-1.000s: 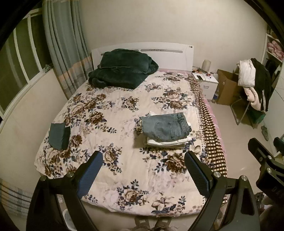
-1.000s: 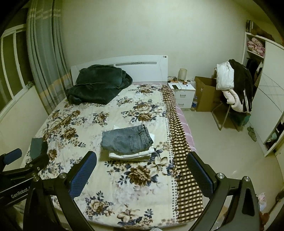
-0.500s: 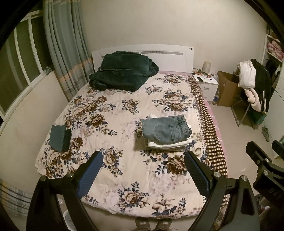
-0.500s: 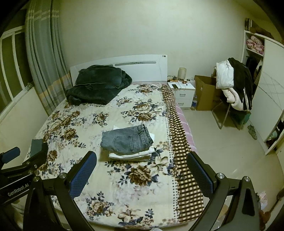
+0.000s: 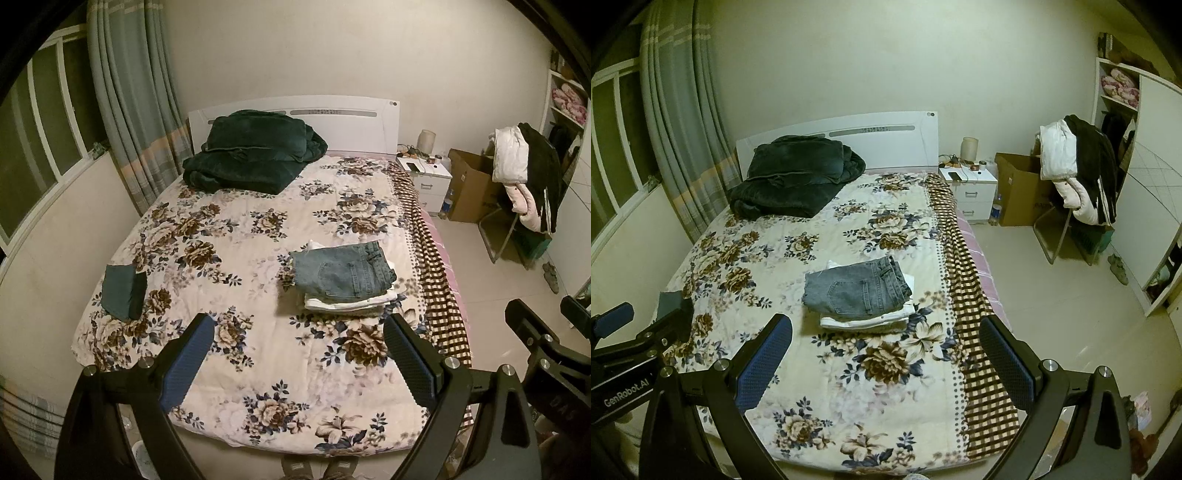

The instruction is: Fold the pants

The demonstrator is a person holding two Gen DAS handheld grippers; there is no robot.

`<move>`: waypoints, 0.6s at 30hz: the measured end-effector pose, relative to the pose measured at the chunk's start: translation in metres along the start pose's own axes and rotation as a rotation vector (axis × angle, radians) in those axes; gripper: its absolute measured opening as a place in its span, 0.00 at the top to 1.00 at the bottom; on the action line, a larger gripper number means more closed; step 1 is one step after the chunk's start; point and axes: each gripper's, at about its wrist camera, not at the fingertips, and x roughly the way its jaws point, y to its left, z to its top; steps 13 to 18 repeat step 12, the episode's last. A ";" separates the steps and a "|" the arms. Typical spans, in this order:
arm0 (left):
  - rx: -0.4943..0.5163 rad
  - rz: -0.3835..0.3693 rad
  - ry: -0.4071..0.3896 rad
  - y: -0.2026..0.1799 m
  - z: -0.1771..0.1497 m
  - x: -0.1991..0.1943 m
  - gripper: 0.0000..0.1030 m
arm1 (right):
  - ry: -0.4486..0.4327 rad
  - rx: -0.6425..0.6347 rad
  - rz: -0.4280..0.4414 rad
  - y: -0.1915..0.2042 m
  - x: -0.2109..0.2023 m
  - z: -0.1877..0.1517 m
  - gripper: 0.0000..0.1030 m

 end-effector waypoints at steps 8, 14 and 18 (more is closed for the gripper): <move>-0.001 0.007 -0.007 0.002 -0.002 -0.001 0.09 | -0.006 0.000 -0.008 0.002 -0.002 -0.005 0.00; 0.007 0.015 -0.016 0.004 0.000 -0.002 0.09 | -0.007 0.002 -0.008 0.004 -0.002 -0.007 0.00; 0.007 0.015 -0.016 0.004 0.000 -0.002 0.09 | -0.007 0.002 -0.008 0.004 -0.002 -0.007 0.00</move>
